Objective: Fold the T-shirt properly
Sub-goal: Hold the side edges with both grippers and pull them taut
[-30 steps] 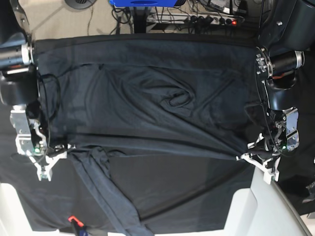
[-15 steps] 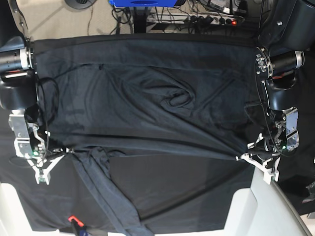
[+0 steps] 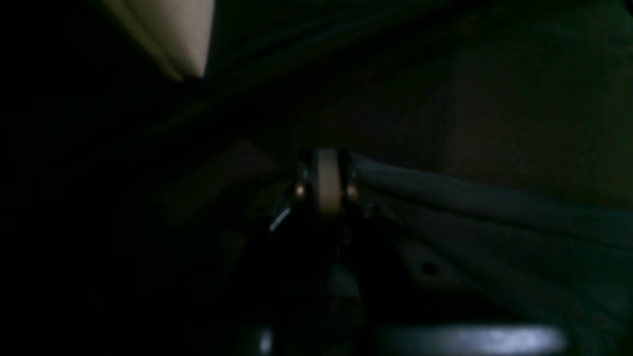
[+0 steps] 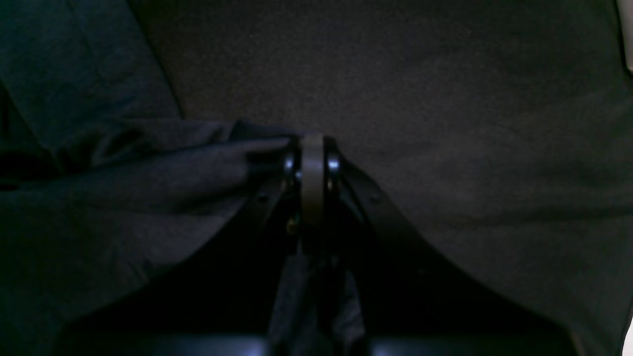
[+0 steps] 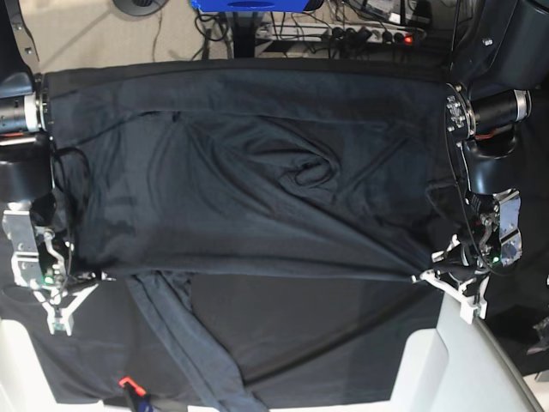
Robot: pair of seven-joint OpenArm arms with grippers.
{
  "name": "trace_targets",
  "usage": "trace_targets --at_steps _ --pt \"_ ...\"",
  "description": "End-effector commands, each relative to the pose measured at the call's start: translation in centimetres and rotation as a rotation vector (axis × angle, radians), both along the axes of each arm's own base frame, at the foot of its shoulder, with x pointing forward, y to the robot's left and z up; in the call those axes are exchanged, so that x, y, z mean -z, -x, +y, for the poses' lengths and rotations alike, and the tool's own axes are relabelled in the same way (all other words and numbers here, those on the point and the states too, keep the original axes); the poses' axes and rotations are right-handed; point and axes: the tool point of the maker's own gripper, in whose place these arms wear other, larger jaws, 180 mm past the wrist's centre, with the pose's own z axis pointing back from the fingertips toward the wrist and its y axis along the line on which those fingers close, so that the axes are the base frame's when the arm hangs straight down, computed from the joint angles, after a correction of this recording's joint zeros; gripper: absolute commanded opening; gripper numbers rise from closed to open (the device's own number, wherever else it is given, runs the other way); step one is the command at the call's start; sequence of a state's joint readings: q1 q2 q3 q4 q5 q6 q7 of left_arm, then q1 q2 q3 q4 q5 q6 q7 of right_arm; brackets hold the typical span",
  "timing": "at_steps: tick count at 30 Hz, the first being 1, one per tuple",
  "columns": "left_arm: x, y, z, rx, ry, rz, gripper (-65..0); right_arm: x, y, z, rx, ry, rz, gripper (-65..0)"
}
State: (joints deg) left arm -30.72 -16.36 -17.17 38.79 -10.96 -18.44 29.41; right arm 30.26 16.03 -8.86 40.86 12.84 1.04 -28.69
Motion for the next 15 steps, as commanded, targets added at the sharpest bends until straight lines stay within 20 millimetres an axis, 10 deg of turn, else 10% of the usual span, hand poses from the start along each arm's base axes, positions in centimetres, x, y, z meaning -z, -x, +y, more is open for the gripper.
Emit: trace_targets --at_steps 1,15 --pt "-2.6 -1.8 0.7 -0.007 -0.007 -0.077 -65.0 -2.3 -1.8 -0.8 0.004 0.016 -0.064 -65.0" --pt "-2.6 -0.2 0.1 0.024 -0.049 -0.105 -65.0 -1.6 -1.1 -0.7 0.002 0.015 -0.048 -65.0"
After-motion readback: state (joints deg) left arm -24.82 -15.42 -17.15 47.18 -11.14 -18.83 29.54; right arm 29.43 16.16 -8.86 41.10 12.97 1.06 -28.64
